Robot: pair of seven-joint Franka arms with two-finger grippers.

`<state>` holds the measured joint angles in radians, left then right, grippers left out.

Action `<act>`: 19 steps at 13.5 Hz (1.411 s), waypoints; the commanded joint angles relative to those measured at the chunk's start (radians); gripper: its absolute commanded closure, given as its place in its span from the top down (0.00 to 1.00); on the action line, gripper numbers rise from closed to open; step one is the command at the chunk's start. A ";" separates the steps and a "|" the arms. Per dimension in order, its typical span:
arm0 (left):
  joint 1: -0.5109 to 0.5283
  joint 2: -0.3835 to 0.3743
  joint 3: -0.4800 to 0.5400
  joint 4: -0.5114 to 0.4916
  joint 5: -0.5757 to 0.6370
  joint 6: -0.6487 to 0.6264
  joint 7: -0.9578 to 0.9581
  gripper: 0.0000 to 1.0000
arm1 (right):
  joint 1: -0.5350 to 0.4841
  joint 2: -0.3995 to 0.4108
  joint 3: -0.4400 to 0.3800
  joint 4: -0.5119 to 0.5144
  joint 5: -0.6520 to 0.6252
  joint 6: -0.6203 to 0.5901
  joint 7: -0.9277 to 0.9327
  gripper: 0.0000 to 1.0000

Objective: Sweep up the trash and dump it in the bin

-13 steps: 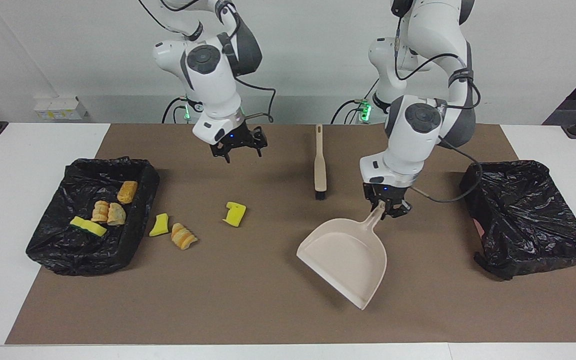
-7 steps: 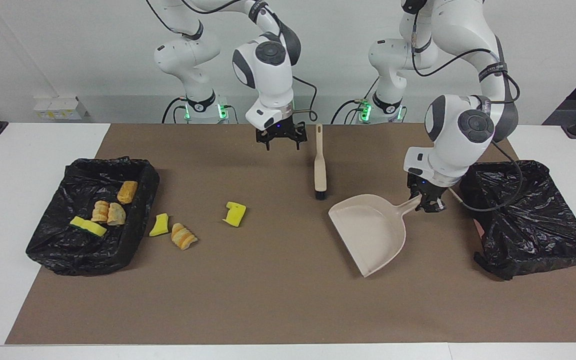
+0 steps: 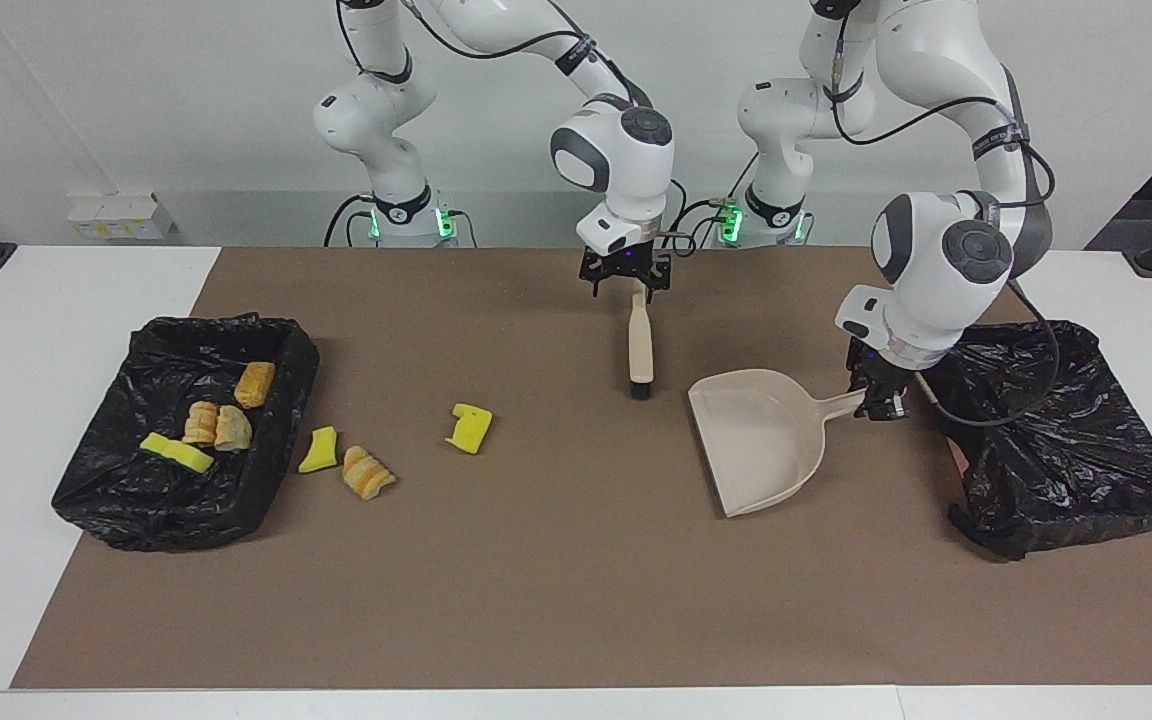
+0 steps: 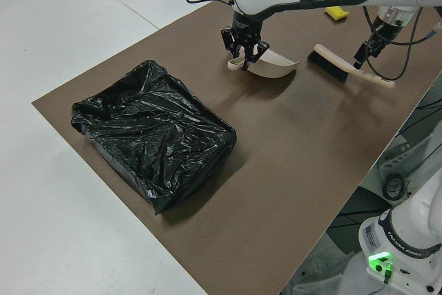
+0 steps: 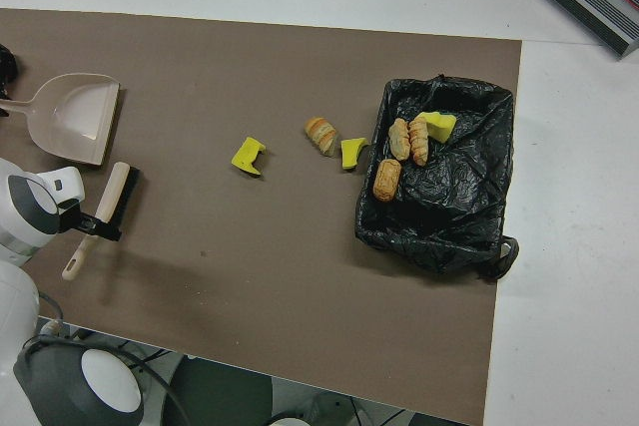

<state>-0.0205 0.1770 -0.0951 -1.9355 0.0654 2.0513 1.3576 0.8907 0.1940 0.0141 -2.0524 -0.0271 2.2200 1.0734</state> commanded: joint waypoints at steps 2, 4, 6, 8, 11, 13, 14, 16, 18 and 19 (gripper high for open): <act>0.027 -0.094 -0.008 -0.137 0.016 0.082 0.023 0.00 | 0.017 0.001 -0.006 0.012 -0.023 0.006 0.030 0.88; 0.027 -0.094 -0.009 -0.138 0.016 0.081 0.021 0.00 | 0.017 0.001 -0.002 0.008 -0.016 0.024 0.011 0.73; 0.027 -0.097 -0.008 -0.138 0.016 0.081 0.021 0.00 | 0.017 0.001 0.000 0.003 0.001 0.044 -0.039 0.70; 0.025 -0.097 -0.008 -0.140 0.016 0.079 0.020 0.00 | 0.017 0.002 0.000 0.003 0.062 0.052 -0.069 0.62; 0.019 -0.097 -0.008 -0.138 0.016 0.078 0.018 0.00 | 0.016 0.004 0.000 0.003 0.133 0.049 -0.153 0.42; 0.016 -0.097 -0.008 -0.138 0.016 0.078 0.015 0.00 | 0.016 0.004 0.000 0.001 0.176 0.038 -0.179 0.41; 0.016 -0.097 -0.008 -0.138 0.016 0.079 0.015 0.00 | 0.016 0.004 0.000 0.000 0.176 0.035 -0.181 0.41; 0.014 -0.097 -0.009 -0.138 0.024 0.082 0.014 0.00 | 0.017 0.013 0.000 0.000 0.176 0.033 -0.182 0.41; 0.011 -0.096 -0.009 -0.138 0.022 0.084 -0.009 0.00 | 0.017 0.013 0.000 0.001 0.176 0.012 -0.196 0.28; 0.010 -0.096 -0.011 -0.138 0.022 0.082 -0.049 0.00 | 0.016 0.016 0.000 0.014 0.174 -0.012 -0.196 0.04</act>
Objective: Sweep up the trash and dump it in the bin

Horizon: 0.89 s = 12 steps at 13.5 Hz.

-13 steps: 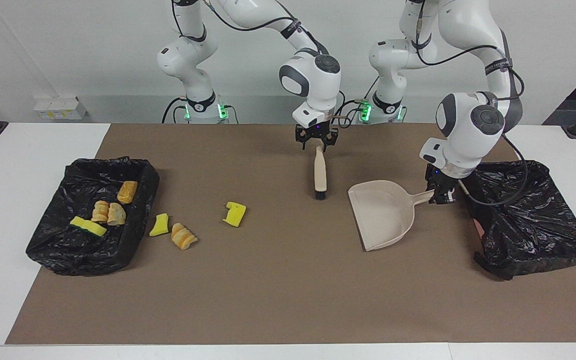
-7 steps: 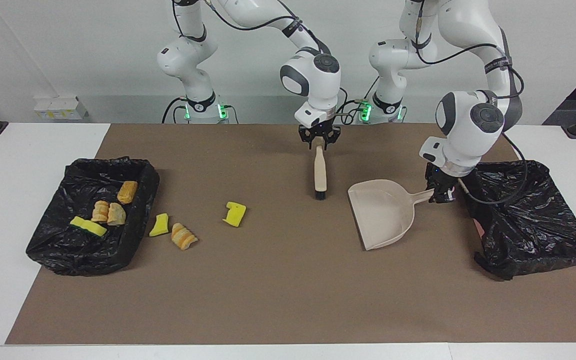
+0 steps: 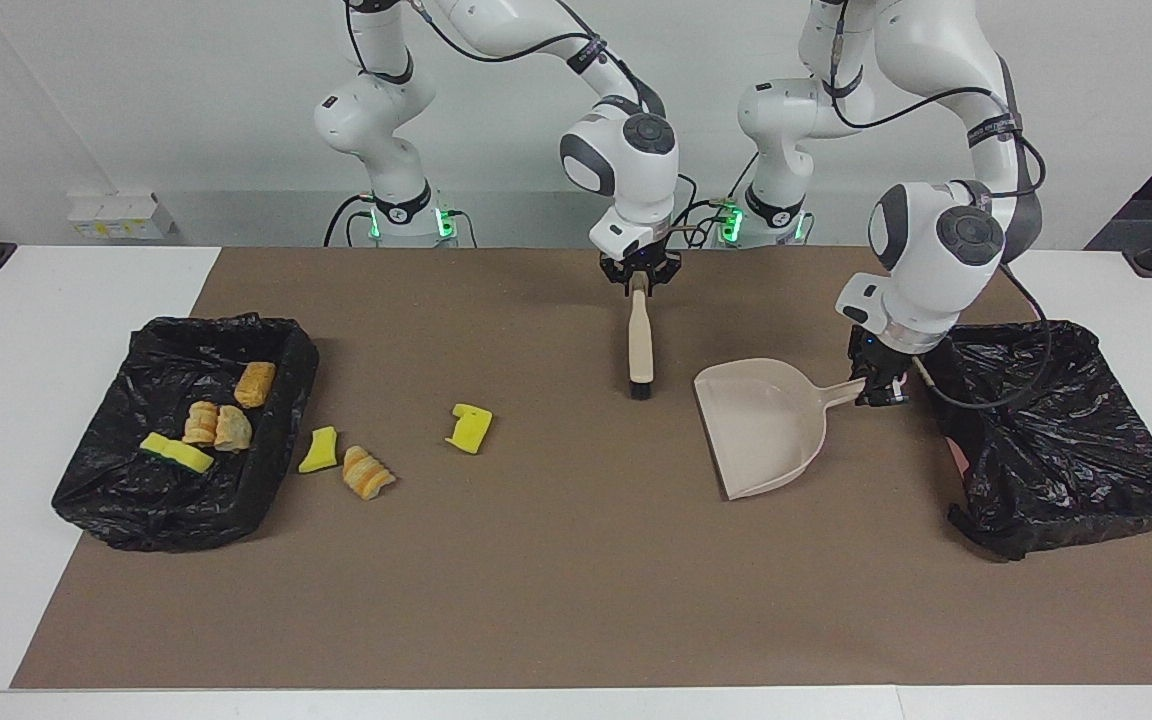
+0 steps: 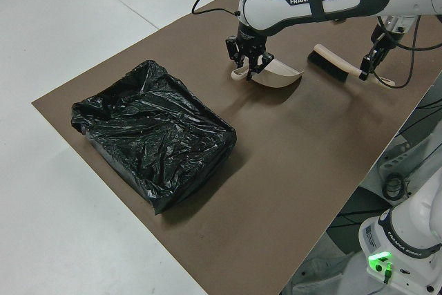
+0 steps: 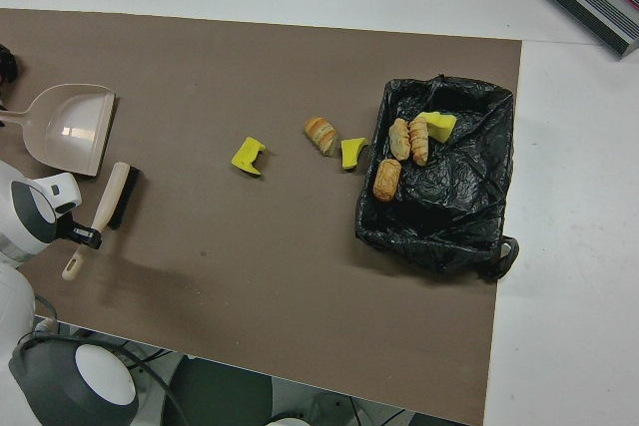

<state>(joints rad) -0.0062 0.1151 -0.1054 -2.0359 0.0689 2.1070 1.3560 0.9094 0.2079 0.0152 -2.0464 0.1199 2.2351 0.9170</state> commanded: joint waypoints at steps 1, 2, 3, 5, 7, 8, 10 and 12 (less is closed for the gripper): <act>-0.005 -0.034 0.000 -0.038 0.019 0.027 -0.060 0.00 | -0.006 0.007 -0.001 0.024 0.027 -0.057 -0.053 0.00; -0.005 -0.034 0.001 -0.038 0.019 0.027 -0.060 0.00 | -0.006 0.008 -0.001 0.031 0.027 -0.071 -0.072 0.00; -0.005 -0.034 0.001 -0.038 0.019 0.027 -0.061 0.00 | -0.004 0.007 -0.003 0.035 0.027 -0.072 -0.070 0.00; -0.009 -0.034 0.000 -0.038 0.019 0.031 -0.063 0.00 | -0.015 -0.019 -0.007 0.040 0.027 -0.087 -0.066 0.00; -0.058 -0.029 0.000 -0.038 0.019 0.034 -0.115 0.00 | -0.076 -0.071 -0.014 0.043 0.021 -0.156 -0.081 0.00; -0.090 -0.025 0.000 -0.038 0.019 0.034 -0.171 0.00 | -0.111 -0.100 -0.014 0.043 0.009 -0.195 -0.105 0.00; -0.133 -0.026 -0.005 -0.038 0.016 0.027 -0.256 0.00 | -0.176 -0.139 -0.017 0.058 -0.002 -0.271 -0.170 0.00; -0.211 -0.038 -0.005 -0.059 0.014 0.031 -0.332 0.00 | -0.286 -0.142 -0.014 0.103 -0.078 -0.389 -0.249 0.00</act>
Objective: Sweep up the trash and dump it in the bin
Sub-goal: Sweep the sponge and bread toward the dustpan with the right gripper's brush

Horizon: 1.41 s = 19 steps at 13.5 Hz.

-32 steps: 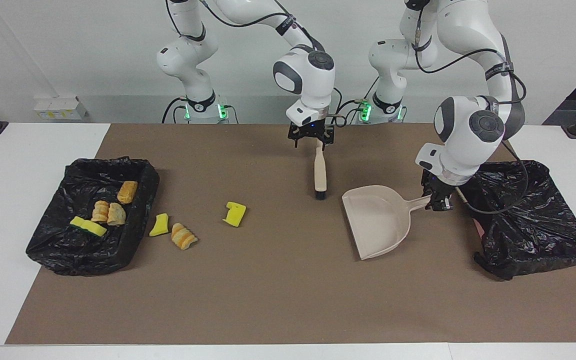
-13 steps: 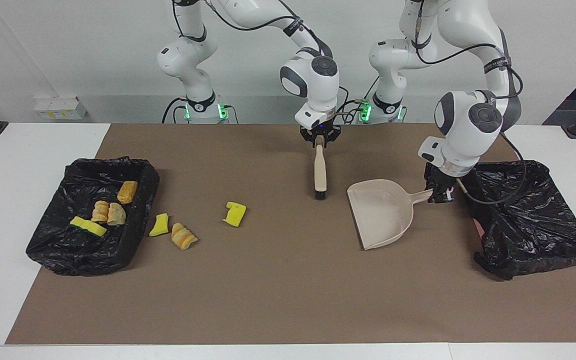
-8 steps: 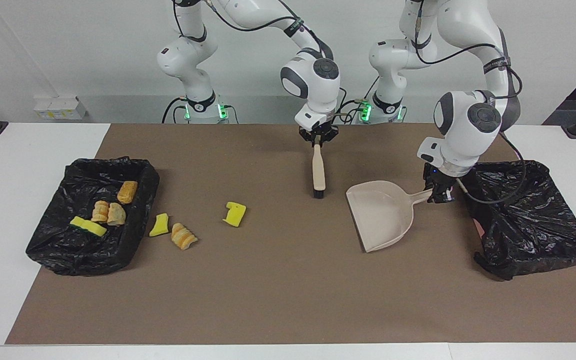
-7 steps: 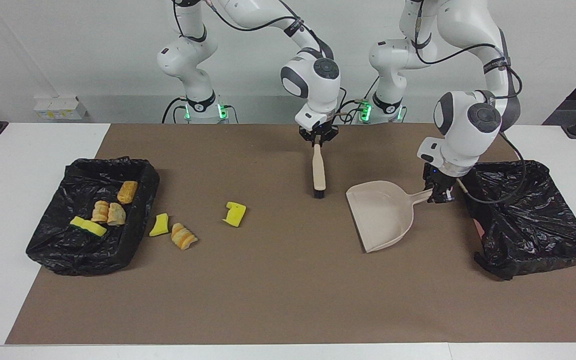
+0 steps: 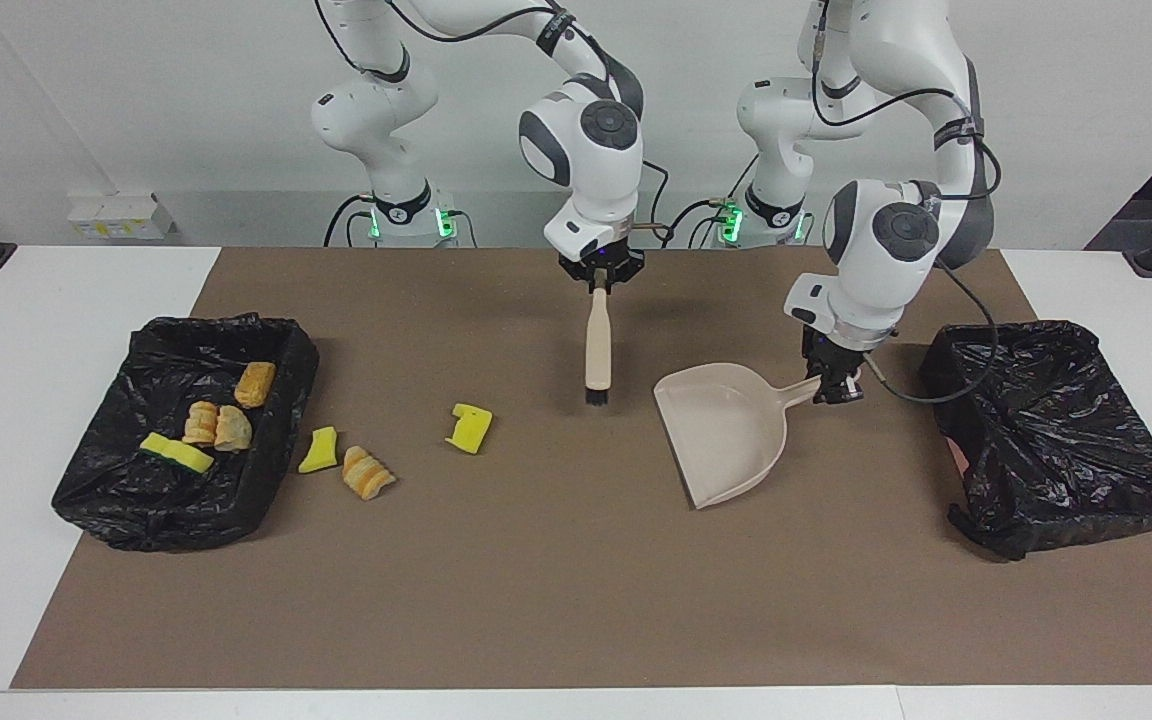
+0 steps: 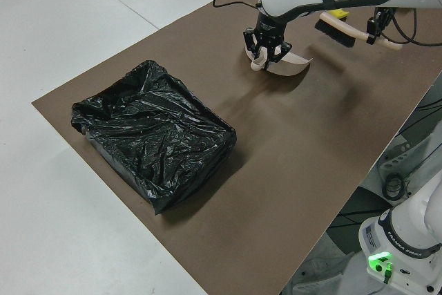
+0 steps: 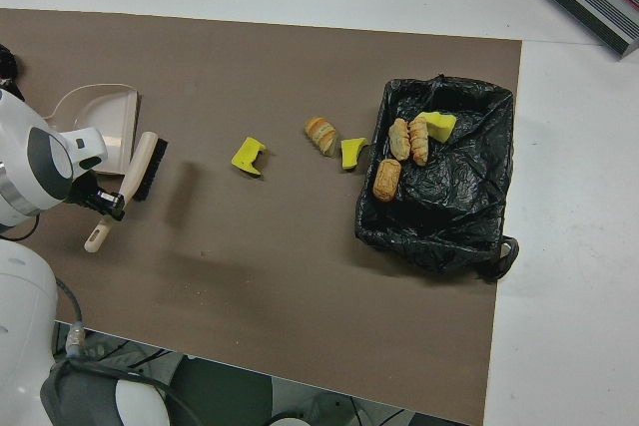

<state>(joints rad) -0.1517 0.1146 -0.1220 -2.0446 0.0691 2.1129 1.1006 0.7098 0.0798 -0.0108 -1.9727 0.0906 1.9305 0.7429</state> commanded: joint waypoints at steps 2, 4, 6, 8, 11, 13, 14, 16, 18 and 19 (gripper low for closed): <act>-0.121 -0.030 0.012 -0.063 0.014 0.025 -0.134 0.00 | -0.151 -0.017 0.002 0.052 -0.084 -0.143 -0.128 0.00; -0.126 -0.036 0.010 -0.107 -0.003 0.039 -0.146 0.00 | -0.226 -0.017 0.002 0.043 -0.152 -0.195 -0.120 0.00; -0.138 -0.035 0.010 -0.112 -0.038 0.070 -0.150 0.00 | -0.304 -0.018 0.005 0.022 -0.253 -0.206 -0.129 0.00; -0.156 -0.033 0.010 -0.114 -0.055 0.093 -0.177 0.00 | -0.384 -0.018 0.006 0.000 -0.346 -0.197 -0.152 0.00; -0.187 -0.032 0.010 -0.105 -0.055 0.093 -0.234 0.00 | -0.517 -0.021 0.006 -0.073 -0.461 -0.119 -0.226 0.00; -0.201 -0.032 0.010 -0.100 -0.054 0.093 -0.271 0.00 | -0.576 -0.052 0.006 -0.150 -0.497 -0.033 -0.278 0.00; -0.207 -0.035 0.010 -0.103 -0.054 0.090 -0.275 0.00 | -0.593 -0.052 0.008 -0.163 -0.511 -0.024 -0.283 0.00; -0.207 -0.036 0.012 -0.108 -0.054 0.090 -0.275 0.00 | -0.598 -0.035 0.006 -0.205 -0.566 0.056 -0.281 0.00; -0.207 -0.036 0.012 -0.109 -0.054 0.087 -0.277 0.00 | -0.631 -0.026 0.008 -0.250 -0.575 0.126 -0.283 0.00; -0.206 -0.038 0.012 -0.109 -0.054 0.087 -0.277 0.00 | -0.635 -0.015 0.009 -0.261 -0.575 0.151 -0.286 0.00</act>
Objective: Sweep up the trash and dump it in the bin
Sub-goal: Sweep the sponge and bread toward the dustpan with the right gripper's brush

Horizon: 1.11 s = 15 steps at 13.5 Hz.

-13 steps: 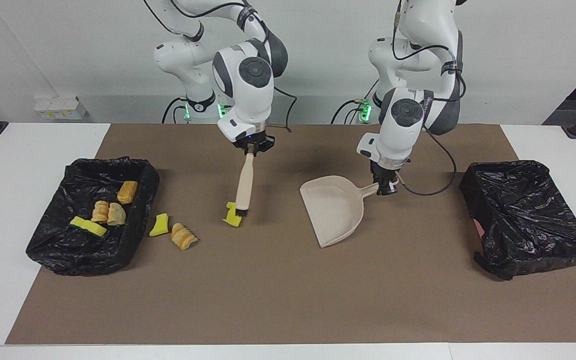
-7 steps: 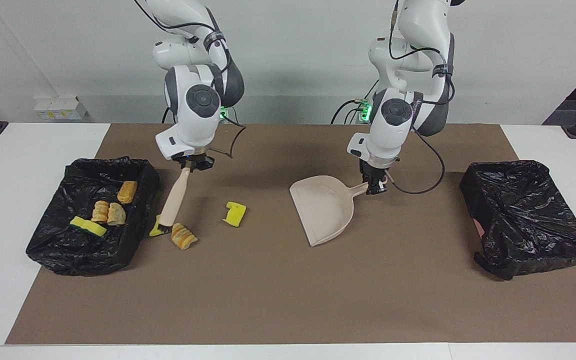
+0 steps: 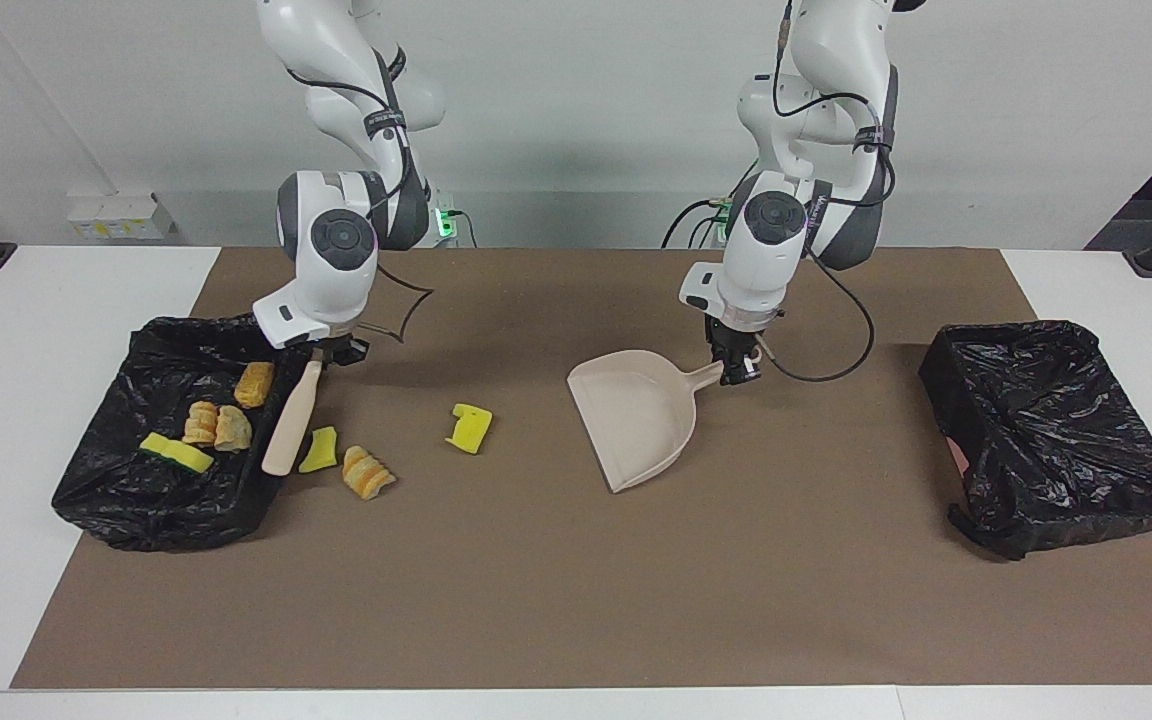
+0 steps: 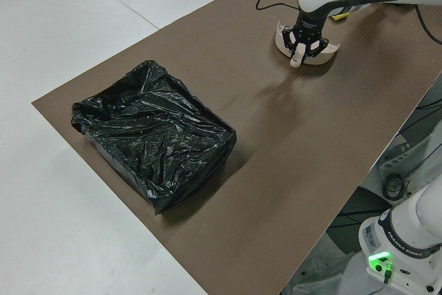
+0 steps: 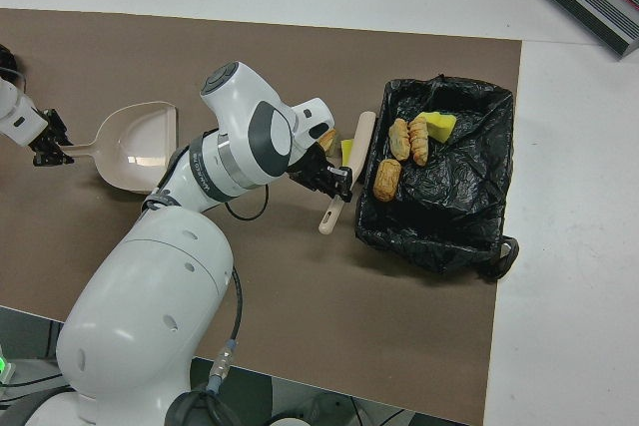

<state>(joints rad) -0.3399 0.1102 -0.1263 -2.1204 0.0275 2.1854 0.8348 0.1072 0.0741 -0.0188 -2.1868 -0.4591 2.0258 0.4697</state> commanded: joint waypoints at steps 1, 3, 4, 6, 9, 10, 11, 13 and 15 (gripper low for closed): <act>-0.018 -0.033 0.016 -0.033 -0.012 0.014 -0.011 0.00 | -0.029 0.007 0.020 -0.050 -0.026 0.071 -0.006 0.00; -0.018 -0.033 0.016 -0.033 -0.012 0.013 -0.011 0.00 | -0.026 0.022 0.023 -0.053 -0.015 0.108 -0.011 0.00; -0.018 -0.033 0.016 -0.035 -0.012 0.013 -0.011 0.00 | 0.000 0.045 0.023 -0.048 -0.013 0.134 -0.006 0.00; -0.019 -0.033 0.017 -0.035 -0.011 0.014 -0.011 0.00 | 0.023 0.085 0.026 -0.027 -0.007 0.181 -0.017 0.00; -0.021 -0.033 0.017 -0.033 0.011 0.016 -0.019 0.00 | 0.098 0.111 0.030 0.024 0.103 0.188 -0.132 0.00; -0.021 -0.033 0.017 -0.033 0.012 0.017 -0.025 0.00 | 0.123 0.115 0.031 0.028 0.124 0.189 -0.150 0.00; -0.021 -0.033 0.017 -0.033 0.012 0.017 -0.034 0.00 | 0.149 0.125 0.033 0.051 0.167 0.180 -0.170 0.00; -0.021 -0.035 0.017 -0.035 0.012 0.017 -0.036 0.00 | 0.199 0.131 0.034 0.068 0.253 0.172 -0.219 0.00; -0.024 -0.035 0.017 -0.035 0.012 0.017 -0.042 0.00 | 0.241 0.130 0.054 0.079 0.322 0.169 -0.235 0.00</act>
<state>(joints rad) -0.3407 0.1089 -0.1259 -2.1215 0.0281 2.1854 0.8231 0.3241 0.1786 0.0153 -2.1341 -0.2170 2.2042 0.2924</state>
